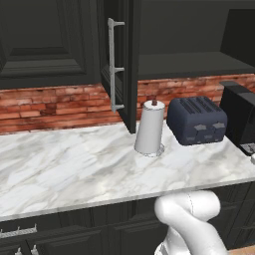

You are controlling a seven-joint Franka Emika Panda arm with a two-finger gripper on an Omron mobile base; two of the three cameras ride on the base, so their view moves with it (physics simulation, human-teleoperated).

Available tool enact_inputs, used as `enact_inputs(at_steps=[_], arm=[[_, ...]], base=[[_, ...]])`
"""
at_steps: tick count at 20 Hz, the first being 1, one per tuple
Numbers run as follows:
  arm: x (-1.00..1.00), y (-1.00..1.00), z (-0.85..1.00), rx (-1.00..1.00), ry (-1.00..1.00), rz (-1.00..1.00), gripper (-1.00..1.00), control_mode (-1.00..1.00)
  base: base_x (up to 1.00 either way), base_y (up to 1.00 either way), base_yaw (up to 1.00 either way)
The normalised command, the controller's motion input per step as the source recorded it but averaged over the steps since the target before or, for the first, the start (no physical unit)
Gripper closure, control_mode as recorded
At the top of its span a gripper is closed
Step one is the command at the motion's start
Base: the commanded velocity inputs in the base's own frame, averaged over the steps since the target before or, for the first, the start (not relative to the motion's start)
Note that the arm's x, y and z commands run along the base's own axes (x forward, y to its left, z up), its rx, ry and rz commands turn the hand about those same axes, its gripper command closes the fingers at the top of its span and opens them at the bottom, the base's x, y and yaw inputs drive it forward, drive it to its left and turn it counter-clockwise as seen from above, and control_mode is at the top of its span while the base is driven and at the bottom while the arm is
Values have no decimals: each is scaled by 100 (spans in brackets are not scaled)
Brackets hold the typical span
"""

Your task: Collect the turmeric, ketchup, and shaker from the cabinet and place them next to the stove.

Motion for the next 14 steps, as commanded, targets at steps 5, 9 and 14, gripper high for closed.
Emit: enact_inputs(at_steps=[5, 9, 14], arm=[[-22, 100, 39, -13, 1, 0, -100, -100], [-10, 100, 38, -16, 0, 0, -100, -100], [0, 100, 33, -16, 1, 0, -100, -100]], base=[[0, 0, 0], [0, 0, 0], [0, 0, 0]])
